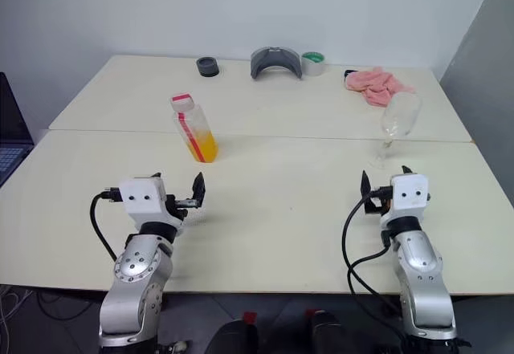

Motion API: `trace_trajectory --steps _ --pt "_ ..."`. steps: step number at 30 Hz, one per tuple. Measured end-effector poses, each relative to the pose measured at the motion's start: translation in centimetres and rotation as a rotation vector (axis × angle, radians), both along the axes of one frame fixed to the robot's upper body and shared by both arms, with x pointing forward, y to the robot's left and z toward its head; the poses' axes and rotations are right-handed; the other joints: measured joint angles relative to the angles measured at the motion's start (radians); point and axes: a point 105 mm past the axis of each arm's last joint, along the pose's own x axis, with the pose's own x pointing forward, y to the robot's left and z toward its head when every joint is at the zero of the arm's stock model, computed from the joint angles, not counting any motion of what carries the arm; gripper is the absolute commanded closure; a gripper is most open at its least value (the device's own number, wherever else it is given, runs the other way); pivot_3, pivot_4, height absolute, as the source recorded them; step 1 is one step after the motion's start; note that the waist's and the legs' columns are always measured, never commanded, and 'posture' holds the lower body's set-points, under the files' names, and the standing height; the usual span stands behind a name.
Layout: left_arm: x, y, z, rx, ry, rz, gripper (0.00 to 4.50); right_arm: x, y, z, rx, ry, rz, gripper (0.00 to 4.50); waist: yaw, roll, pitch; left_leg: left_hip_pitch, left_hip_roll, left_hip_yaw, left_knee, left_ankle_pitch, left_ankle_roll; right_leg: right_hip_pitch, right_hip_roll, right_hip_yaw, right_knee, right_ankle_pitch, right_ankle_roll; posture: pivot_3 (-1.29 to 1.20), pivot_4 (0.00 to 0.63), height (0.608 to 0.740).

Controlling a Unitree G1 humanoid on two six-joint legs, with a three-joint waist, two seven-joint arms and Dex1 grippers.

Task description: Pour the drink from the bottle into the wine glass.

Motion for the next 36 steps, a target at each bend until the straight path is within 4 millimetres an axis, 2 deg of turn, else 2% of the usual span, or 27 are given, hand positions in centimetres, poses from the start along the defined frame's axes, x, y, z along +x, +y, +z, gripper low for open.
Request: trace_trajectory --steps 23,31,36 --pt "0.1 0.2 -0.3 0.005 0.01 -0.001 0.03 0.0 -0.1 -0.3 -0.007 0.012 0.002 0.0 0.0 0.0 0.0 0.0 0.0 0.0 0.0 0.0 0.0 0.0 0.0 0.0 0.0 0.0 0.0 0.0 0.15 0.74" --pt "0.2 0.0 -0.3 0.005 0.01 -0.014 0.03 0.1 -1.2 -0.9 -0.021 0.046 -0.055 0.0 0.0 0.0 0.0 0.0 0.0 0.0 0.0 0.0 0.0 0.0 0.0 0.0 0.0 0.0 0.0 0.0 0.15 0.74" --pt "0.5 0.1 -0.5 0.019 0.021 -0.023 0.03 0.3 -0.8 -1.0 -0.002 0.06 -0.025 0.0 0.0 0.0 0.0 0.0 0.0 0.0 0.0 0.0 0.0 0.0 0.0 0.0 0.0 0.0 0.0 0.0 0.15 0.74"
